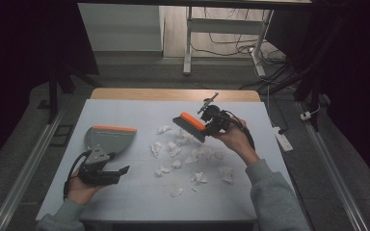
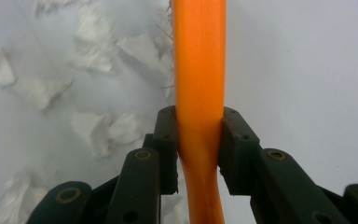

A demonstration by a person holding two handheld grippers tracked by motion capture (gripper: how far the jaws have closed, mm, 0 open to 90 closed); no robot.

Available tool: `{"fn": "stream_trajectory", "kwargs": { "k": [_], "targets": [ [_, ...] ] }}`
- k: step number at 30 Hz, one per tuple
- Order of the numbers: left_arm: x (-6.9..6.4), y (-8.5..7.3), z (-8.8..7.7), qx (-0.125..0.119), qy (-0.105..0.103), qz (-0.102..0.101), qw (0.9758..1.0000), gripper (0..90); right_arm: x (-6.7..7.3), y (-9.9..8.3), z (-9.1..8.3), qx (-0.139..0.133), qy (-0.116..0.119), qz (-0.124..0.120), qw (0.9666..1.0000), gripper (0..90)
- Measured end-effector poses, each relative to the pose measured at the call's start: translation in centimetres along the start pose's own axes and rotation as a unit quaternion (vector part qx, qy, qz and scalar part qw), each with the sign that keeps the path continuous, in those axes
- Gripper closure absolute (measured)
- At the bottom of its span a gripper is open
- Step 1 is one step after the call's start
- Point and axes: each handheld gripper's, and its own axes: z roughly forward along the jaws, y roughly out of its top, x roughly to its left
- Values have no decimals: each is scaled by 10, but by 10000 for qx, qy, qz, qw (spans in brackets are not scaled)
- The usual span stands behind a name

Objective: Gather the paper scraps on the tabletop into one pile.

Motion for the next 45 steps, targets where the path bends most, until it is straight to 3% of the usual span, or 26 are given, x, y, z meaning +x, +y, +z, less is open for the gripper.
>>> {"fn": "stream_trajectory", "kwargs": {
  "k": [10,17,25,31,38,43,45],
  "targets": [
    [2,-1,2,40,-5,-20,10000,282,-7,5,8,-86,-57,74,9999,707],
    [3,-1,2,42,-5,-29,10000,282,-13,26,19,-170,-81,-2,9998,707],
    [5,-3,0,-8,8,-82,10000,283,-21,60,44,86,-172,-470,9987,707],
    [7,-5,-2,-15,20,-97,10000,283,-18,70,55,287,-301,-833,9957,707],
    [7,-5,-3,-21,24,-91,10000,285,-9,72,62,508,-1,-1009,9936,708],
    [6,-5,-2,-14,2,-92,10000,285,3,70,59,725,158,-1382,9876,709],
    [6,-5,-2,-19,-2,-93,10000,285,7,68,56,772,345,-1479,9854,709]
  ]
}}
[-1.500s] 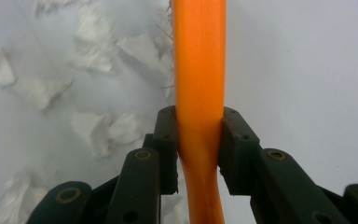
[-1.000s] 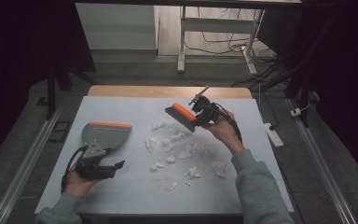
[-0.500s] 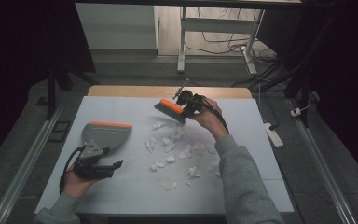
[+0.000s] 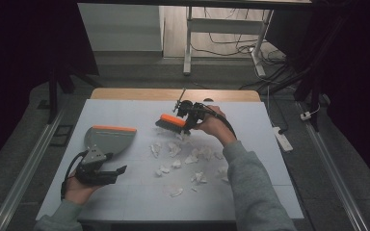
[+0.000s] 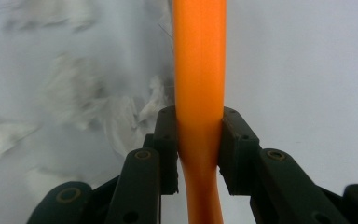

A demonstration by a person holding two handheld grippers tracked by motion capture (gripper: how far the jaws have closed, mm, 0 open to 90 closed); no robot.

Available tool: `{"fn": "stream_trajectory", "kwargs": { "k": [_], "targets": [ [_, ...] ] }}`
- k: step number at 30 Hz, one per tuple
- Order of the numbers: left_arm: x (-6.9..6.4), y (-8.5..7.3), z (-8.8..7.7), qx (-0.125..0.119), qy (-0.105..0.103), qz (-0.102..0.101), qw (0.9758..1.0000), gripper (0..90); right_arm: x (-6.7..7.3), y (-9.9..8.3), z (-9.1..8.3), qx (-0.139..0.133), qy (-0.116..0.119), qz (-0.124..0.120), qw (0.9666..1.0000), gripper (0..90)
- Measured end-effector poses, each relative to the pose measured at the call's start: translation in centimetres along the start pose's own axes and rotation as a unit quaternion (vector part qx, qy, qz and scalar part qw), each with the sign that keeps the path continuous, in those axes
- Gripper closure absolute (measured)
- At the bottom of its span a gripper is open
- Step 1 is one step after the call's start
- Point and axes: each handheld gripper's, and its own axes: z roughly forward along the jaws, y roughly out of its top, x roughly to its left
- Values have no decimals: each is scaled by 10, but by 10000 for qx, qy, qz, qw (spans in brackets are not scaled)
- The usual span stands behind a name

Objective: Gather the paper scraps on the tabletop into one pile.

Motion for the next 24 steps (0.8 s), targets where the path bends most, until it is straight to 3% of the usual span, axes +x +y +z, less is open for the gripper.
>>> {"fn": "stream_trajectory", "kwargs": {
  "k": [3,5,8,12,15,19,24],
  "targets": [
    [0,0,-1,-10,4,7,10000,286,11,-2,-6,89,249,-213,9994,708],
    [0,0,0,-9,-7,-1,10000,286,16,-4,-11,46,197,-257,9995,708],
    [0,0,0,-9,-5,6,10000,286,16,-7,-21,-283,169,-151,9993,708],
    [-1,1,-1,-24,5,6,10000,286,9,-6,-28,-547,-254,183,9980,708],
    [0,0,-1,-16,7,4,10000,286,2,-4,-25,-651,-481,342,9961,708],
    [0,0,-1,-23,-3,0,10000,286,-5,0,-13,-514,-631,403,9959,708],
    [2,0,-1,-20,-3,-20,10000,286,-10,7,2,-357,-636,382,9966,708]
  ]
}}
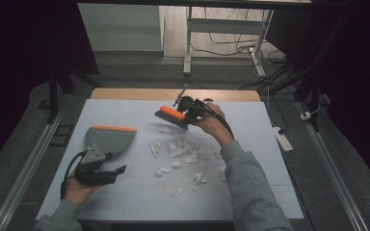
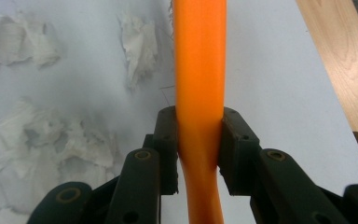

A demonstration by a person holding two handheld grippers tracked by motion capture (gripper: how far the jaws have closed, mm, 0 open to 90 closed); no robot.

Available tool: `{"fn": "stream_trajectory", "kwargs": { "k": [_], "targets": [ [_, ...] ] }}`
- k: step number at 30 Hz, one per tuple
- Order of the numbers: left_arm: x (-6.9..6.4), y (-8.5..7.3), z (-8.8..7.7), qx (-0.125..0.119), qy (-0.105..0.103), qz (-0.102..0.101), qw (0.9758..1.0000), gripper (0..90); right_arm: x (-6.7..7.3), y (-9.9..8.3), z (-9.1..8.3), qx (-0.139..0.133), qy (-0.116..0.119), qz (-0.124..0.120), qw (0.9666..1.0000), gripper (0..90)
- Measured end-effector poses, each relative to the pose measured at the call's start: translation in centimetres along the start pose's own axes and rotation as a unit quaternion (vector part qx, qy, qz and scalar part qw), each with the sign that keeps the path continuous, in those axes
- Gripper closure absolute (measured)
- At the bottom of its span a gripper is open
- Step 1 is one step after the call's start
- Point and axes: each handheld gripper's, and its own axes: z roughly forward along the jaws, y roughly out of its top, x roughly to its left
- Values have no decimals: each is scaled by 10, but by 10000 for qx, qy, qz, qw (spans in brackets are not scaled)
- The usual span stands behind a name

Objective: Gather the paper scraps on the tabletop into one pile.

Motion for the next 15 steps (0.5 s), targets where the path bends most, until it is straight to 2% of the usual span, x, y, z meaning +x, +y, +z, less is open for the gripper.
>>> {"fn": "stream_trajectory", "kwargs": {
  "k": [3,4,6,7,10,15],
  "targets": [
    [0,0,0,-8,-3,-4,10000,286,3,4,6,135,92,-167,9997,709],
    [1,0,0,-8,-6,-3,10000,287,4,6,7,104,173,-169,9997,709],
    [1,0,-1,-19,-9,-8,10000,287,11,8,8,132,329,-214,9991,710],
    [1,-1,-1,-23,-12,-11,10000,287,16,10,8,181,304,-318,9989,710],
    [0,-1,-1,-20,-10,-14,10000,288,26,11,5,332,349,-572,9972,711],
    [-1,0,-2,-26,1,15,10000,288,33,3,-8,385,719,-699,9942,710]
  ]
}}
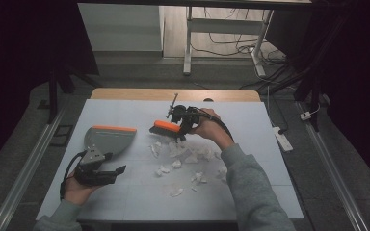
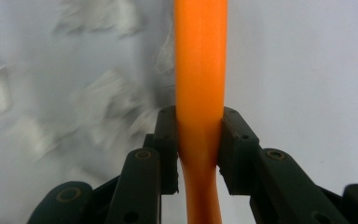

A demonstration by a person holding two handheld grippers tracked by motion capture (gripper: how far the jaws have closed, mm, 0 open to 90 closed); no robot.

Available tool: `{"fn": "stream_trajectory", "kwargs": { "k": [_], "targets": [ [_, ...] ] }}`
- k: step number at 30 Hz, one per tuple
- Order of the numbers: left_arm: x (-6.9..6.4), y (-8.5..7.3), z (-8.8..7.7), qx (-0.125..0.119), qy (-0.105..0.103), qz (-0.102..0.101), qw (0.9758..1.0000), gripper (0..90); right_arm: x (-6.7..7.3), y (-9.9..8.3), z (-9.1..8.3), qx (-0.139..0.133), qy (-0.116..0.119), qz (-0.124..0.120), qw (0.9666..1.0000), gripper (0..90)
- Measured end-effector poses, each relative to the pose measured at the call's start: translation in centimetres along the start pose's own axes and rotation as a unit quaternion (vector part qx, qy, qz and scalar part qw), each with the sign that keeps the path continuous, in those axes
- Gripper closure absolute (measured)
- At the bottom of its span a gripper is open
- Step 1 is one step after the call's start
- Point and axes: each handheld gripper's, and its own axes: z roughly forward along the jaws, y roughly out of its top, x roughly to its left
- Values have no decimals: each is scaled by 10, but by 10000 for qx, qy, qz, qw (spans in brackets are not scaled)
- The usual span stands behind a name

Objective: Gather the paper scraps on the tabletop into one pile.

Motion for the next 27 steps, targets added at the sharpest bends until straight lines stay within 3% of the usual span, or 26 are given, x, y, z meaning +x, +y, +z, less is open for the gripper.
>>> {"fn": "stream_trajectory", "kwargs": {
  "k": [3,6,7,12,17,21,23,27],
  "targets": [
    [0,0,0,-7,1,-16,10000,288,2,-8,-9,-170,-29,-29,9998,710],
    [0,0,0,12,5,2,10000,288,-2,-18,-20,-537,-34,151,9984,709],
    [-1,0,1,19,3,10,10000,288,-2,-20,-22,-680,-28,355,9970,709],
    [0,0,1,23,10,1,10000,288,-7,-27,-33,-850,-159,495,9950,709],
    [0,0,1,19,5,0,10000,288,-10,-25,-29,-744,-410,622,9944,708],
    [0,0,1,14,0,-1,10000,288,-12,-18,-11,-392,-491,367,9973,709],
    [0,0,0,5,-1,-6,10000,288,-10,-14,-3,-225,-438,252,9985,709],
    [2,-1,0,-2,0,-26,10000,288,-1,-10,1,-188,-116,120,9997,709]
  ]
}}
